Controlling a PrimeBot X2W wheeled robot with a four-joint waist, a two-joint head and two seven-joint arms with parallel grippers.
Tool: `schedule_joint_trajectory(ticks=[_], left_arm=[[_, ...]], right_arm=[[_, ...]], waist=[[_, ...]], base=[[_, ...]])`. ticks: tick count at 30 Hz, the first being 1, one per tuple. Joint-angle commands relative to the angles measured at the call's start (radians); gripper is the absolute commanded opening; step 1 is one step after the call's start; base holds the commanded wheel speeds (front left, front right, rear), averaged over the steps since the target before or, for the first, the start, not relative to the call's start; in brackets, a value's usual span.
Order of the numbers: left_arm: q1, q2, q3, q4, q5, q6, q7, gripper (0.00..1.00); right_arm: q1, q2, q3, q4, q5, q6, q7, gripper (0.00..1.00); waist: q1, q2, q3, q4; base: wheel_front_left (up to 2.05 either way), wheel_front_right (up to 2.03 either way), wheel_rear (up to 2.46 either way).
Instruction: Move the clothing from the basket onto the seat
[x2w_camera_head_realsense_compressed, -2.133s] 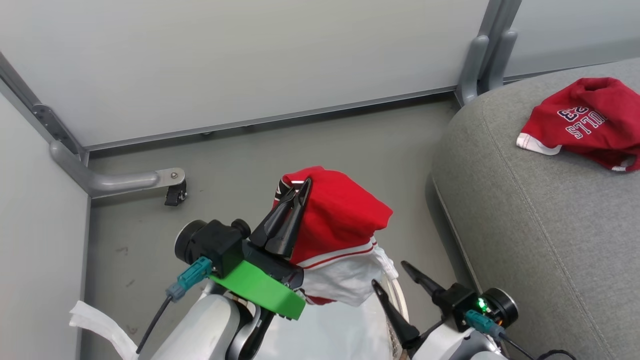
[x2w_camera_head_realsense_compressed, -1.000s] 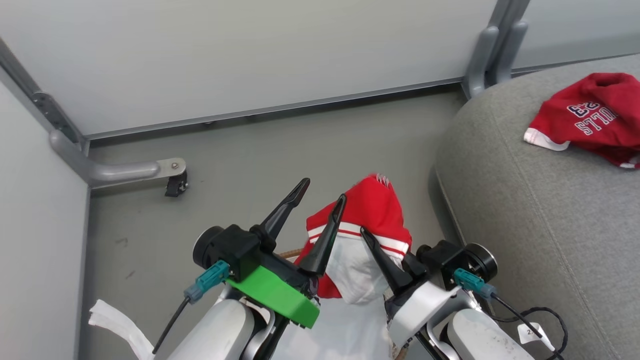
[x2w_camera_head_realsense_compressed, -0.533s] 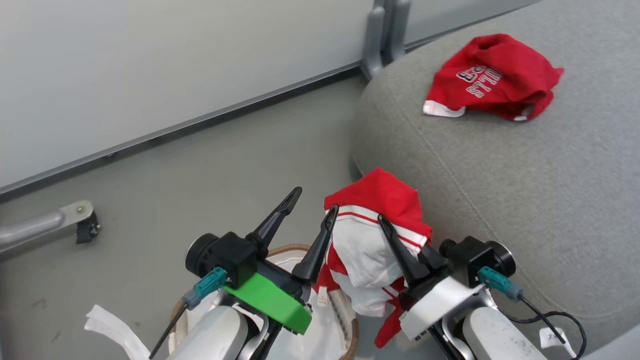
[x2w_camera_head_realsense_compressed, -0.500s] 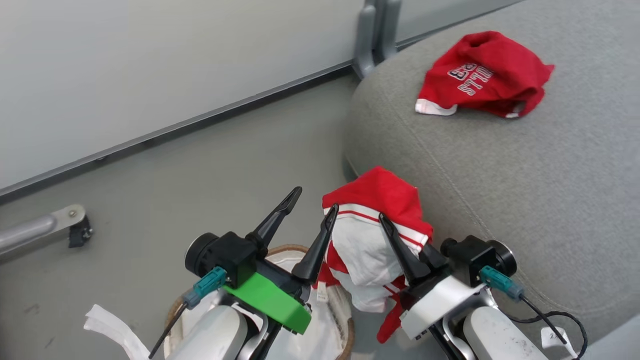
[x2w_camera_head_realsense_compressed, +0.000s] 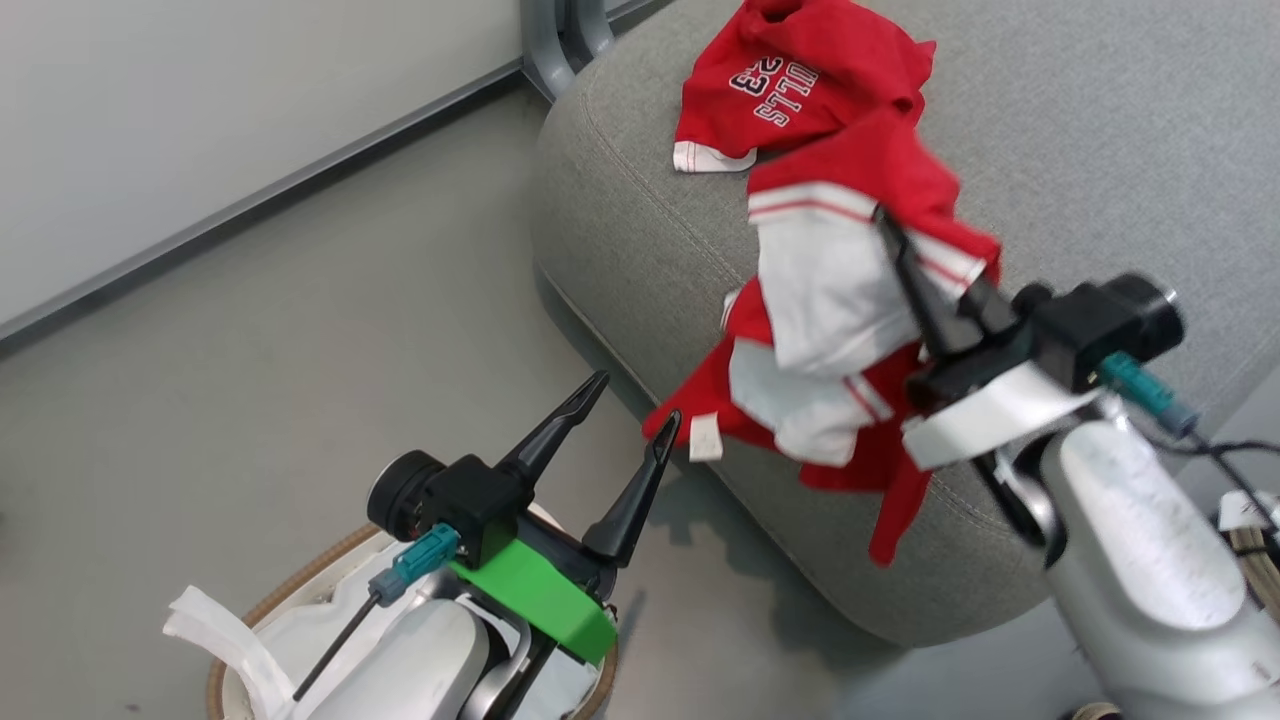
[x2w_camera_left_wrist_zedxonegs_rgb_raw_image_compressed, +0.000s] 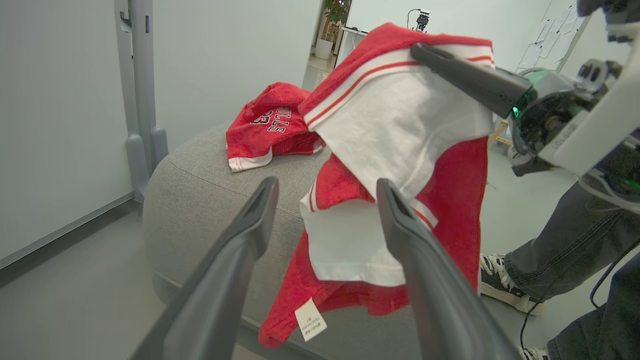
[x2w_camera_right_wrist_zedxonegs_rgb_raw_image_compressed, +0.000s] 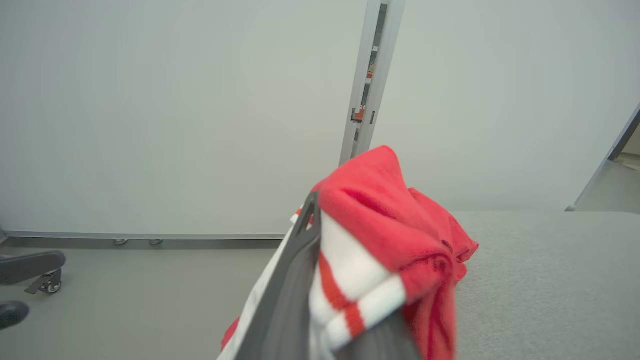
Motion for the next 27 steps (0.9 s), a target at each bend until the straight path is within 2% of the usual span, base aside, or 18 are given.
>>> schedule_joint_trajectory(ticks=[1,10,14,17,21,27], left_arm=[[-0.025,0.017,0.000,-0.001,-0.011,-0.002,-0.001,1.00],[-0.082,0.047,-0.052,-0.007,-0.017,-0.002,-0.001,1.00],[-0.110,0.046,-0.067,-0.010,-0.020,-0.002,-0.001,1.00],[-0.136,0.044,-0.081,-0.020,-0.021,-0.002,-0.001,1.00],[-0.172,0.035,-0.084,-0.033,-0.011,-0.002,-0.001,1.00],[-0.219,0.023,-0.085,-0.071,-0.001,-0.002,-0.001,1.00]], right_arm=[[-0.056,-0.027,-0.014,-0.015,-0.007,-0.001,-0.002,0.00],[-0.357,-0.179,-0.150,-0.009,-0.038,-0.001,-0.002,0.00],[-0.463,-0.244,-0.207,0.042,-0.063,-0.001,-0.002,0.00],[-0.512,-0.277,-0.259,0.138,-0.089,-0.001,-0.002,0.00],[-0.557,-0.297,-0.330,0.264,-0.138,-0.001,-0.002,0.00],[-0.515,-0.263,-0.436,0.397,-0.198,-0.001,-0.002,0.00]], waist=[[0.0000,-0.0001,0.058,-0.015],[0.0000,-0.0001,0.172,0.051],[0.0000,-0.0001,0.222,0.090],[0.0000,-0.0001,0.262,0.124],[0.0000,-0.0001,0.322,0.171],[0.0000,-0.0001,0.392,0.231]], base=[[0.00,0.00,0.00],[0.00,0.00,0.00],[0.00,0.00,0.00],[0.00,0.00,0.00],[0.00,0.00,0.00],[0.00,0.00,0.00]])
